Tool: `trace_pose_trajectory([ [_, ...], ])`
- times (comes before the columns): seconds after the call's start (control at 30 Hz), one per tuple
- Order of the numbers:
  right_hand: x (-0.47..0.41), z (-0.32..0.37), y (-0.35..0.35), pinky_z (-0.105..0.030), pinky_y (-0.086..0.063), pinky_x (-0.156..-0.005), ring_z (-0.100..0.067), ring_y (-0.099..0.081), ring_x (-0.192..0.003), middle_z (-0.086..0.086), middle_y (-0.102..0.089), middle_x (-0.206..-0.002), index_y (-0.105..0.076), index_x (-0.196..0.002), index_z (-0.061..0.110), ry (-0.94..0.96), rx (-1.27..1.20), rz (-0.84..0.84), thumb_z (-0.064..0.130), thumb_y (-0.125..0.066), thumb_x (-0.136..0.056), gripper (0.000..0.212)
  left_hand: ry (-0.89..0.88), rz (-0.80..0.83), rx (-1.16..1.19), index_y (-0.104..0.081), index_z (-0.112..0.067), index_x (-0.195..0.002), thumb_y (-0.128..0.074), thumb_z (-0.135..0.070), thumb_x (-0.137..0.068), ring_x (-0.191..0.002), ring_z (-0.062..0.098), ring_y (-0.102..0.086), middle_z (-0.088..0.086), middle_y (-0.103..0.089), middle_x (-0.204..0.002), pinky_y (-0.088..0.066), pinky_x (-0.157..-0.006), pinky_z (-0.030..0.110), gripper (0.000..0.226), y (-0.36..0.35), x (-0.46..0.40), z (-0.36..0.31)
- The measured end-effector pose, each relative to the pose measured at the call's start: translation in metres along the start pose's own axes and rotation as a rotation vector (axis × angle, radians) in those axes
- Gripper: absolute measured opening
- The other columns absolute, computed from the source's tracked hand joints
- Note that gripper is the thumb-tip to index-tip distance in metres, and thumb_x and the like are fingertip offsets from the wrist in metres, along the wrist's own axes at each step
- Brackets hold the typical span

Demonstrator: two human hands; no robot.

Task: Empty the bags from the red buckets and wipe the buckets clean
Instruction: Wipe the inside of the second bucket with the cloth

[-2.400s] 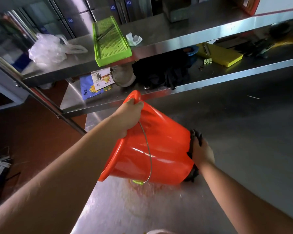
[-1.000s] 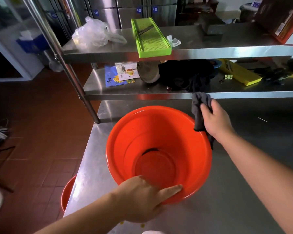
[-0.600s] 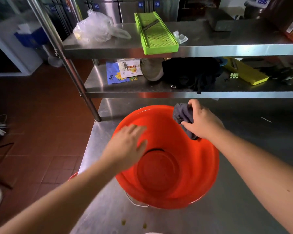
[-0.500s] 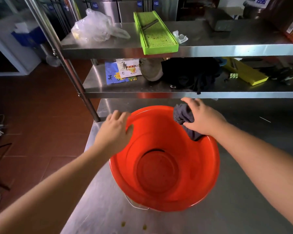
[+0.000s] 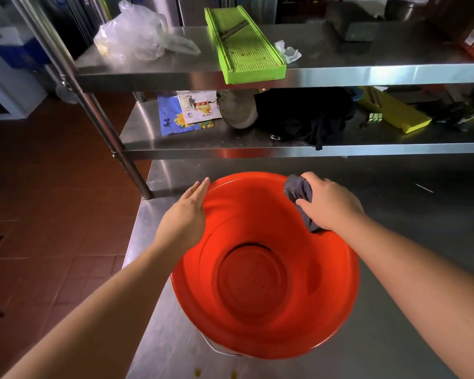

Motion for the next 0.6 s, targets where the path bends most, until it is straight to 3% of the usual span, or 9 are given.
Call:
trace_pose_trajectory([
  [0.07,0.023,-0.012,0.001,-0.041,-0.052,-0.07,-0.039,-0.064,-0.096,-0.011,-0.061,-0.112,-0.04,-0.117,0.029,-0.09,-0.049,0.011,0.043,-0.063,-0.09,0.038,0.007,0.002,-0.008,-0.023,-0.035,-0.164,-0.036,-0.009,-0.104,-0.149,0.02,-0.043,-0.009,-0.029,-0.17,-0.05,-0.107,0.047,0.067,-0.001,-0.001,0.0],
  [0.2,0.09,-0.042,-0.01,-0.038,-0.044,-0.065,-0.042,-0.065,-0.094,-0.021,-0.064,-0.108,-0.038,-0.112,0.018,-0.304,-0.142,-0.009,0.033,-0.065,-0.088,0.039,0.004,-0.005,-0.027,-0.021,-0.034,-0.165,-0.036,-0.006,-0.101,-0.151,0.022,-0.04,-0.005,-0.027,-0.171,-0.05,-0.107,0.05,0.071,-0.003,-0.001,0.0],
  [0.33,0.115,-0.048,-0.014,-0.035,-0.036,-0.063,-0.041,-0.065,-0.09,-0.021,-0.067,-0.102,-0.039,-0.107,0.018,-0.427,-0.211,-0.039,0.026,-0.067,-0.086,0.037,-0.054,-0.023,-0.148,-0.01,-0.026,-0.167,-0.036,-0.013,-0.102,-0.162,0.024,-0.007,-0.001,-0.006,-0.176,-0.027,-0.126,0.05,0.072,0.0,0.005,-0.008],
  [0.5,0.075,-0.048,-0.001,-0.038,-0.045,-0.062,-0.04,-0.064,-0.084,-0.017,-0.067,-0.096,-0.044,-0.106,0.02,-0.321,-0.201,-0.013,0.023,-0.064,-0.083,0.03,-0.178,0.053,-0.339,0.002,-0.023,-0.167,-0.028,-0.055,-0.105,-0.158,0.015,0.02,-0.007,0.015,-0.172,0.004,-0.131,0.04,0.076,-0.001,0.025,-0.016],
  [0.6,0.045,-0.04,0.006,-0.038,-0.048,-0.059,-0.034,-0.06,-0.074,-0.012,-0.066,-0.091,-0.045,-0.102,0.023,-0.199,-0.198,0.044,0.025,-0.066,-0.082,0.029,-0.303,0.071,-0.388,-0.002,-0.025,-0.167,-0.024,-0.065,-0.103,-0.158,0.01,0.019,-0.01,0.015,-0.172,0.007,-0.129,0.035,0.079,0.001,0.028,-0.03],
])
Point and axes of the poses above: each hand's wrist, its own x-axis away from the middle knuckle, its own y-axis out of the back of the hand, z = x × y, the point moved 8 cm from there along -x, towards the middle knuckle
